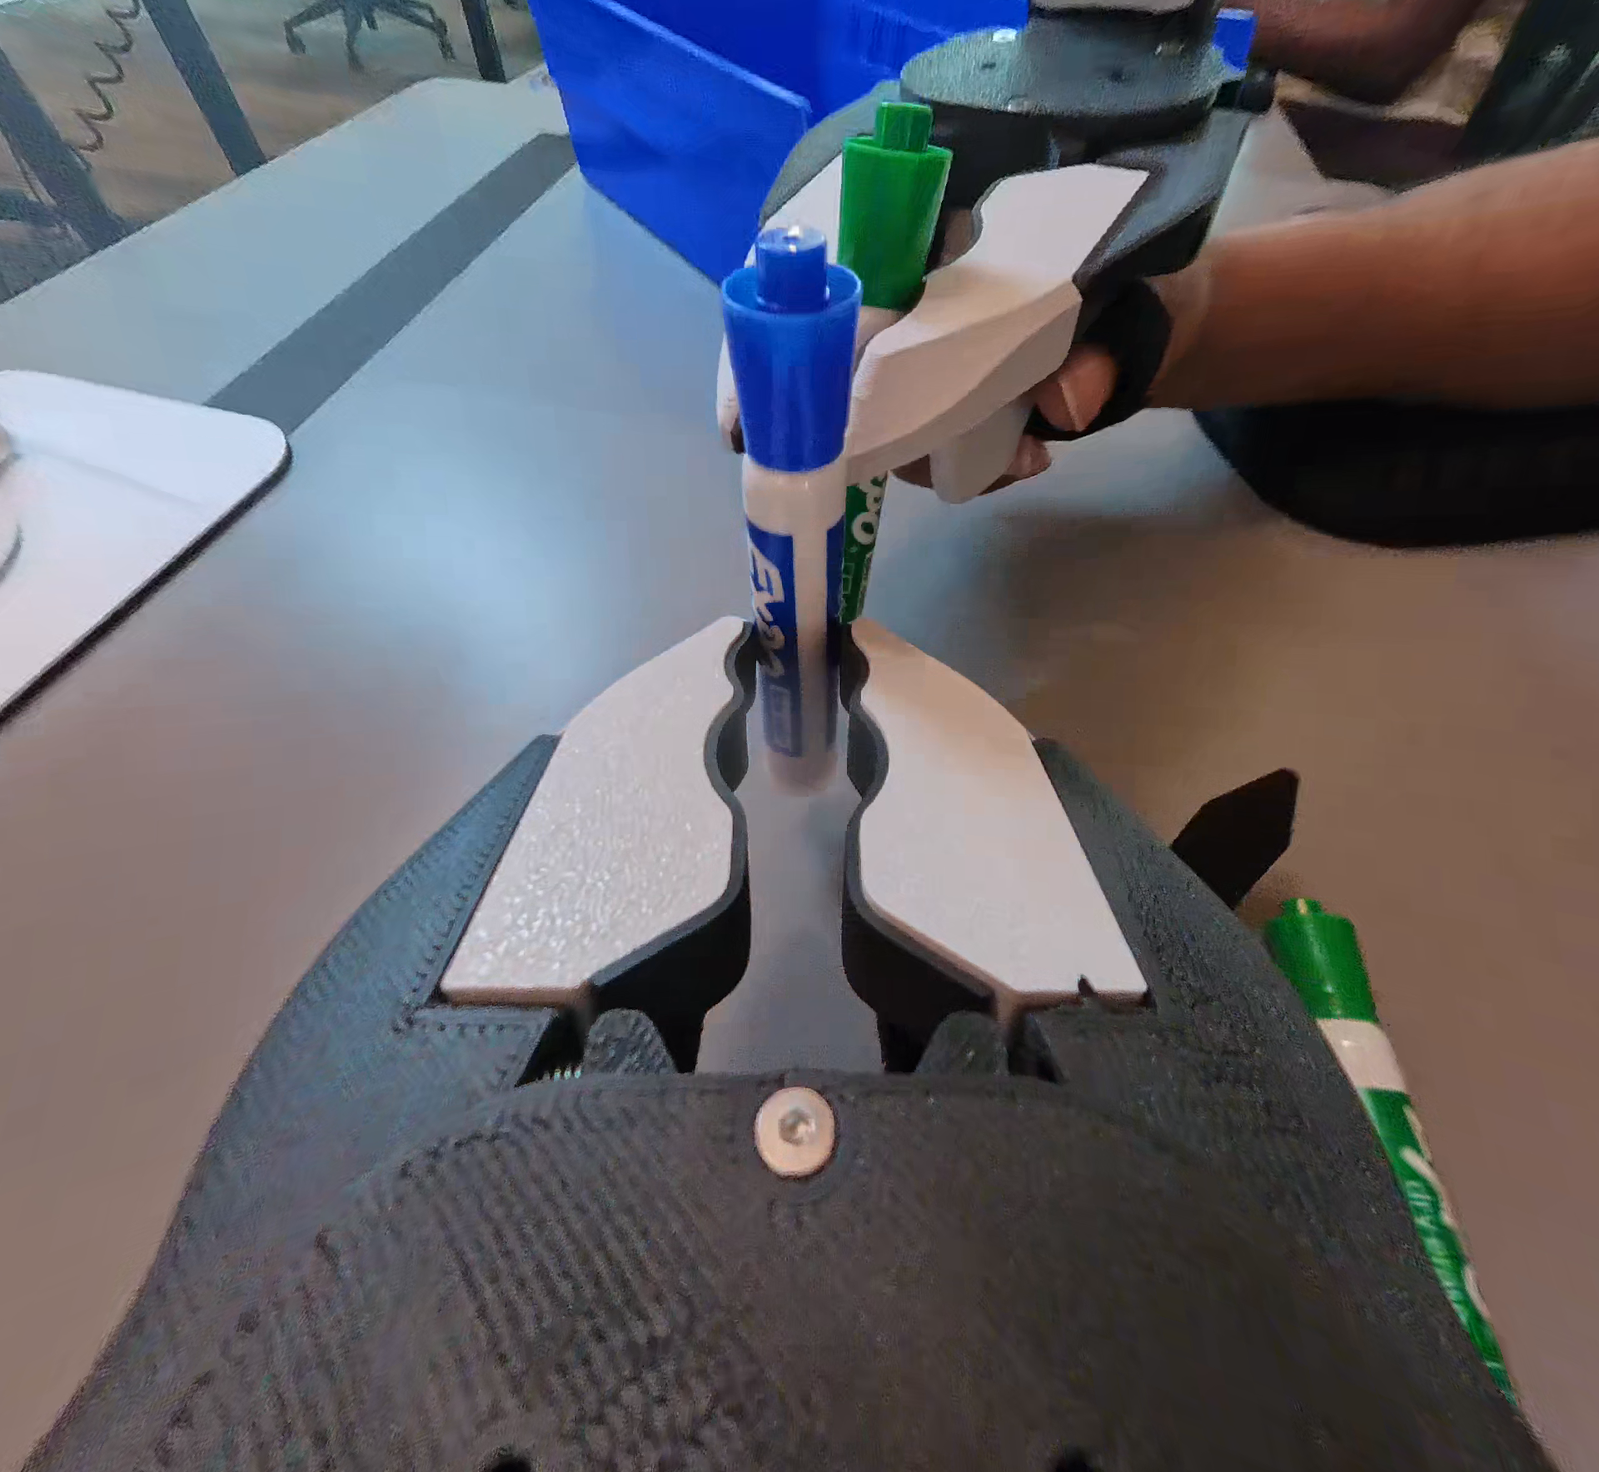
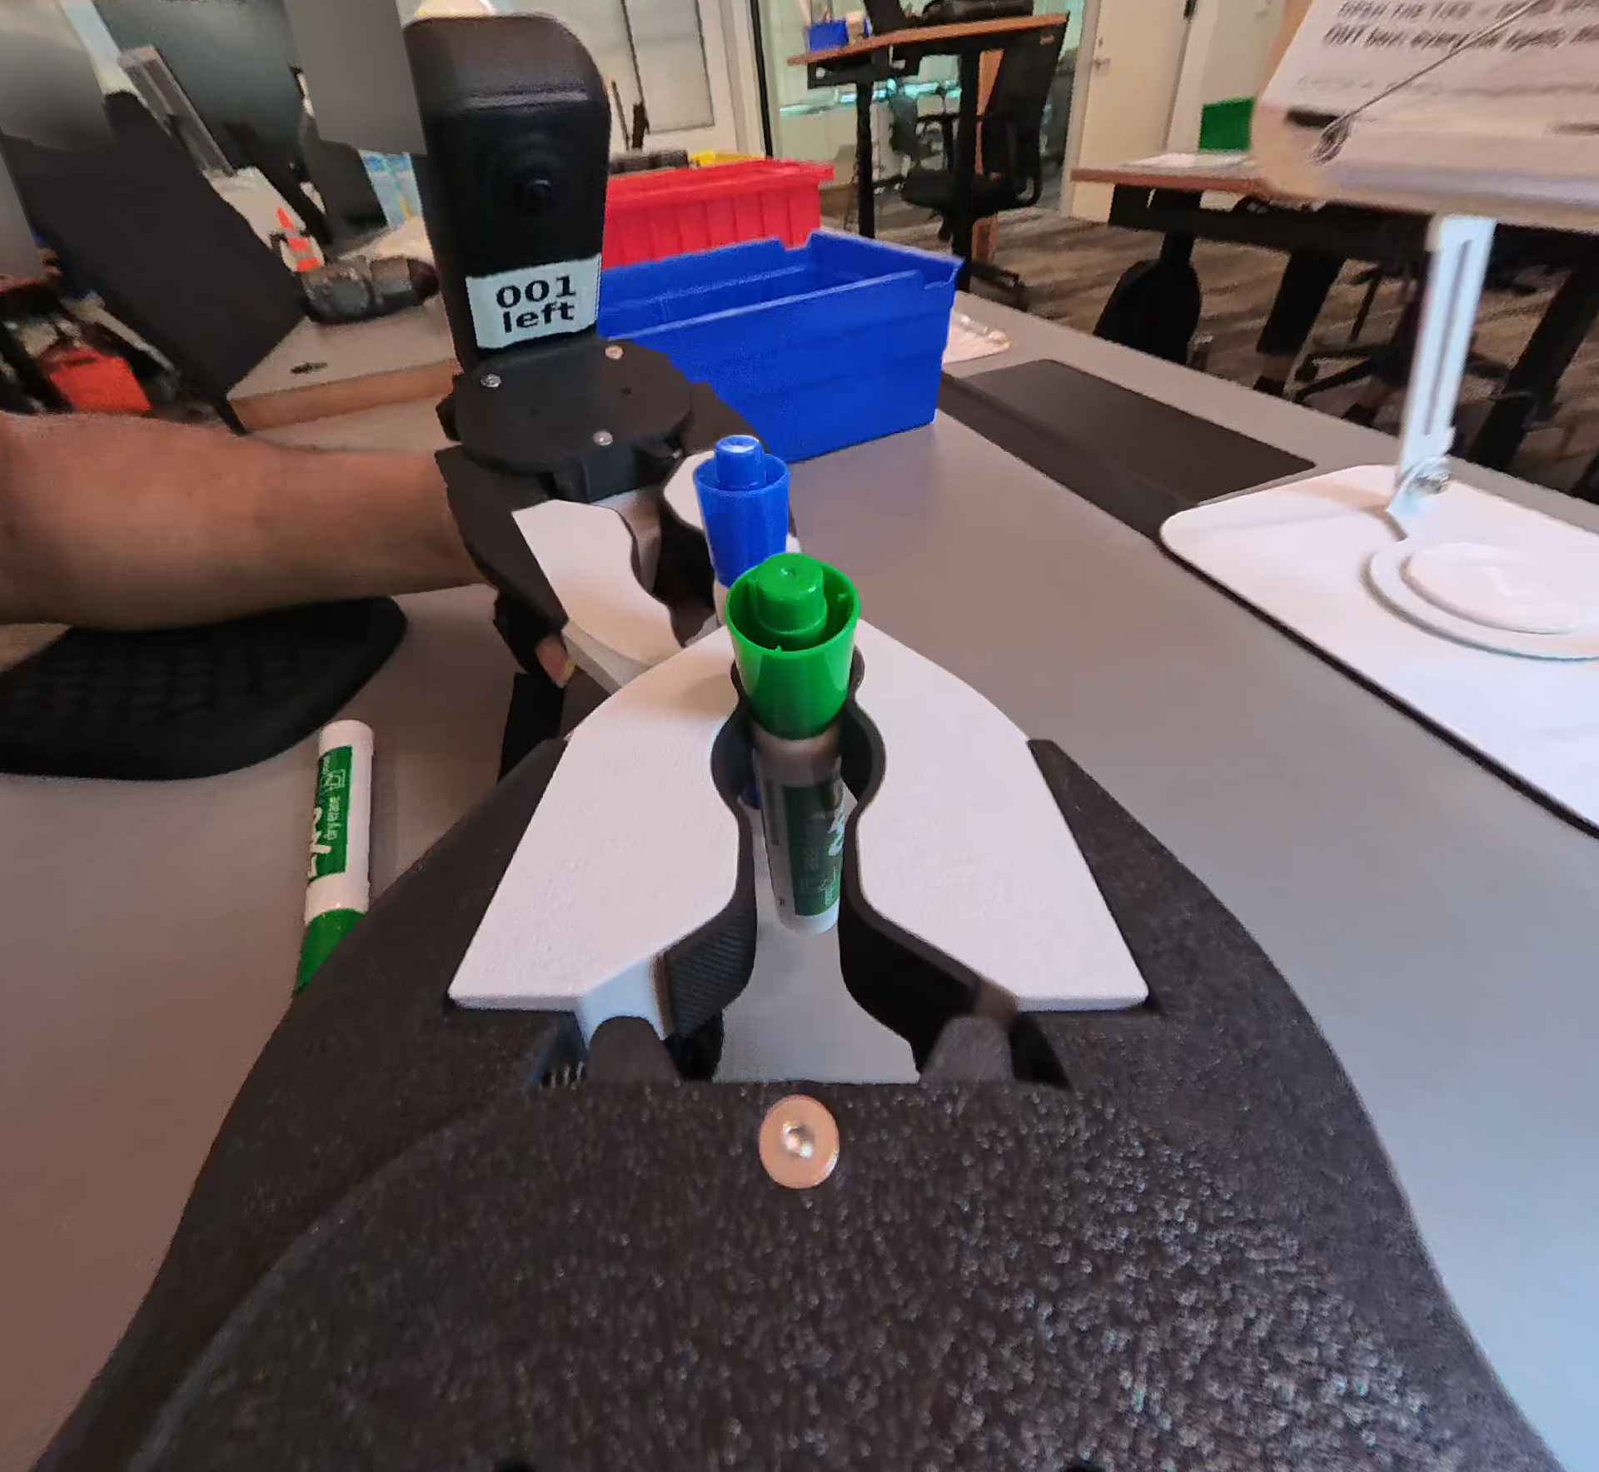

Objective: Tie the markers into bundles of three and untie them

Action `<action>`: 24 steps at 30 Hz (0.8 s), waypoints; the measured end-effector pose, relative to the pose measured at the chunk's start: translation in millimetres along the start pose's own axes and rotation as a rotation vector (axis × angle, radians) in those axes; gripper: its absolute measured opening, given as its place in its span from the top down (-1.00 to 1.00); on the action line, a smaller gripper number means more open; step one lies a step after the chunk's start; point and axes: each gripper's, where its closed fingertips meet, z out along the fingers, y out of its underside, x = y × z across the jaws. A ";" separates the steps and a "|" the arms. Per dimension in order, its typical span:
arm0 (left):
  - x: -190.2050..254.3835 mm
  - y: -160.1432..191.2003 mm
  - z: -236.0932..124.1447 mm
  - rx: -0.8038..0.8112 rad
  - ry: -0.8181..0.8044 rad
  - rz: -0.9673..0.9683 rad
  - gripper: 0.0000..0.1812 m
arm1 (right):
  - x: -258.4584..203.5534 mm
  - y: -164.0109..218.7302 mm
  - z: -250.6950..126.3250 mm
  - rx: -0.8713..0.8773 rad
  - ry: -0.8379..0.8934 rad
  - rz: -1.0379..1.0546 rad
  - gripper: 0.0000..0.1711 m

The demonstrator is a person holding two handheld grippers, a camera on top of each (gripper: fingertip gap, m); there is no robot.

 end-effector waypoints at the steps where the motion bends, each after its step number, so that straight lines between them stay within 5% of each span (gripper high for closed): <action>1: -2.0 3.7 0.3 -0.004 -0.007 0.008 0.80 | -1.2 3.1 3.1 -0.014 -0.008 -0.002 0.82; 11: -6.0 27.1 -1.4 -0.138 0.012 0.020 0.80 | -1.3 24.1 21.7 -0.135 -0.013 -0.053 0.82; 24: 0.7 27.2 -0.8 -0.300 0.076 0.063 0.79 | 0.4 23.0 15.9 -0.082 -0.087 0.019 0.82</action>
